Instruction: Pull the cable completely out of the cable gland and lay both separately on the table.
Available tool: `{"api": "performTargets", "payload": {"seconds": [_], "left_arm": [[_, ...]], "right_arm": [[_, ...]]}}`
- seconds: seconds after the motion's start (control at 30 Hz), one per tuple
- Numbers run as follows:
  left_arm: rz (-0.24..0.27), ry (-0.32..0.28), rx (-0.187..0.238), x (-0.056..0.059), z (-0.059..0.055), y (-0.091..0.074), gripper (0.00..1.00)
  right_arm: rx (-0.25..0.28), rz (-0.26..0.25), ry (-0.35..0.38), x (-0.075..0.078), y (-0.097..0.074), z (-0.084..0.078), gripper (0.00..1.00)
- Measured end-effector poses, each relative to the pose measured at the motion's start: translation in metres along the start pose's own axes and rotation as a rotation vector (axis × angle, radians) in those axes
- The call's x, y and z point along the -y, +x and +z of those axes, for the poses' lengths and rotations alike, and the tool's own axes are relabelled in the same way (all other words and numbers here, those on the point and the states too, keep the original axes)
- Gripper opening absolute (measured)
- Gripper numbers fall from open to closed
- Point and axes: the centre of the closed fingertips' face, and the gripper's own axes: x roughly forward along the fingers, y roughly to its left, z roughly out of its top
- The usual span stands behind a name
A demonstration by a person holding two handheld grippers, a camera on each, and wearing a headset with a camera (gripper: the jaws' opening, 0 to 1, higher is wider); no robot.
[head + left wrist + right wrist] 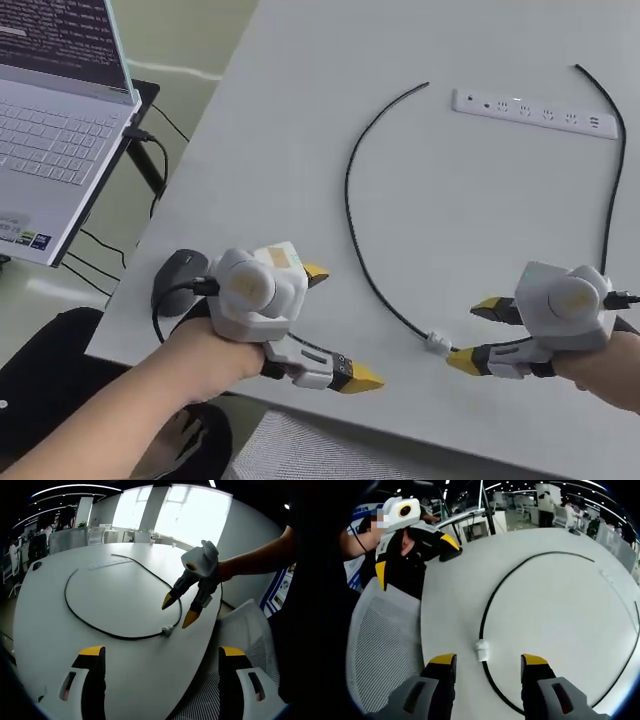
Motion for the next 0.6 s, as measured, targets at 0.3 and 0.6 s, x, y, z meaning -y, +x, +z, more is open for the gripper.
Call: {"api": "performTargets", "payload": {"seconds": [0.3, 0.6], "left_arm": [[-0.001, 0.003, -0.014, -0.002, -0.005, -0.002, 0.94], [-0.003, -0.003, -0.021, -0.005, -0.007, -0.005, 0.93]], "right_arm": [[-0.055, 0.031, -0.037, -0.002, 0.014, -0.009, 0.38], [-0.078, 0.051, -0.059, -0.006, 0.021, -0.008, 0.25]]}}
